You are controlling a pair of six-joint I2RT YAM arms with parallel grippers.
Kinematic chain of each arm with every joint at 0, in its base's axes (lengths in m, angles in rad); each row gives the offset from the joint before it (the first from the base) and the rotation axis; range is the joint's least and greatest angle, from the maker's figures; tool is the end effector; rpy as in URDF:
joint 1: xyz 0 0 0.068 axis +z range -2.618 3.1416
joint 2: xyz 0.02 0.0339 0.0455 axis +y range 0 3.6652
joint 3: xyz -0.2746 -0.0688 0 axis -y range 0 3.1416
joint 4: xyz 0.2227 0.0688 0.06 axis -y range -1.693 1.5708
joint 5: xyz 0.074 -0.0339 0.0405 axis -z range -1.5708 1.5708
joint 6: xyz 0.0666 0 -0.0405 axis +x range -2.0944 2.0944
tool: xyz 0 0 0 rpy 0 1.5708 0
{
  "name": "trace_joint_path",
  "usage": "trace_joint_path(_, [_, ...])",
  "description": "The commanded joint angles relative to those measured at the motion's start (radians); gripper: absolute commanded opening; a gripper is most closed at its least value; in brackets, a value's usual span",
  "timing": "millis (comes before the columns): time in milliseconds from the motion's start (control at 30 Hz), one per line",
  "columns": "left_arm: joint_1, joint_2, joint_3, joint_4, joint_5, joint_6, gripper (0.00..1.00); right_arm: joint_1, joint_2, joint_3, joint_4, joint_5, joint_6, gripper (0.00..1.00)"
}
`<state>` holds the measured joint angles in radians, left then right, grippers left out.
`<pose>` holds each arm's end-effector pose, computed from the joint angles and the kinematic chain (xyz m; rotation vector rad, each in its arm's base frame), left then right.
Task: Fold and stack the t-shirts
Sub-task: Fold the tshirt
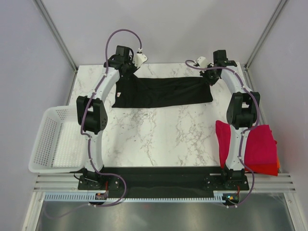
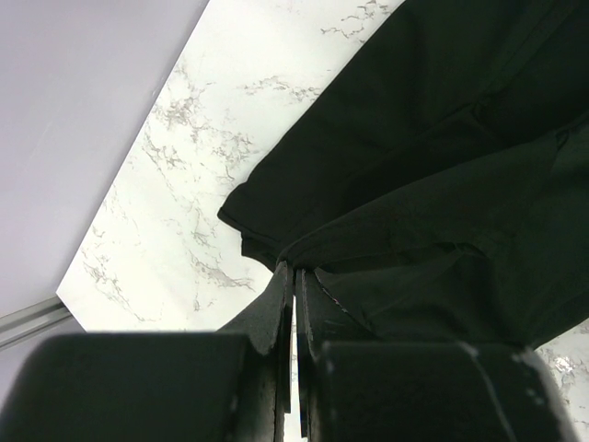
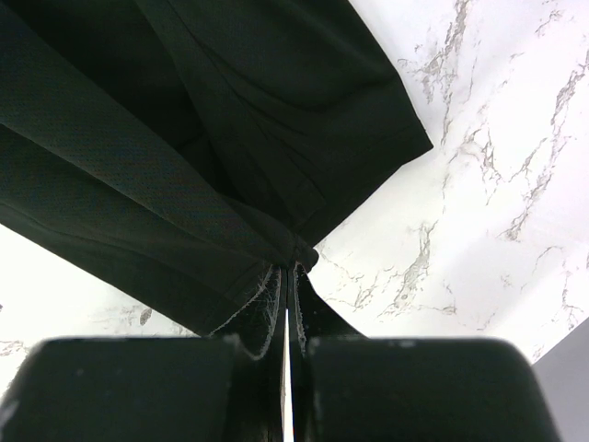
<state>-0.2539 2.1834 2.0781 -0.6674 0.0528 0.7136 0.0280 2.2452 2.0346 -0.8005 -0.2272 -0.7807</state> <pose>0.4892 -0.1306 0.2763 1.1152 2.0664 0.1652 0.4949 0.0289 0.2224 -1.0762 2.3031 0.0012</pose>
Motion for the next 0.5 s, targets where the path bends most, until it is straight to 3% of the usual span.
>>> trace_joint_path(0, [0.001, -0.040, -0.004, 0.003, -0.008, -0.026, 0.02, -0.002, 0.013, 0.041, 0.020, 0.003, 0.015, 0.00])
trace_joint_path(300, [0.001, -0.043, -0.032, 0.005, -0.013, -0.022, 0.02, 0.000, 0.037, 0.061, 0.035, 0.015, 0.015, 0.00])
trace_joint_path(367, [0.002, -0.040, -0.036, 0.005, -0.024, -0.022, 0.03, 0.000, 0.031, 0.050, 0.059, 0.026, 0.029, 0.10])
trace_joint_path(400, [0.001, -0.040, -0.036, 0.006, -0.050, -0.034, 0.07, 0.000, 0.030, 0.049, 0.084, 0.051, 0.040, 0.25])
trace_joint_path(467, [0.005, -0.050, -0.030, 0.034, -0.109, -0.060, 0.24, -0.003, 0.004, 0.053, 0.109, 0.078, 0.085, 0.27])
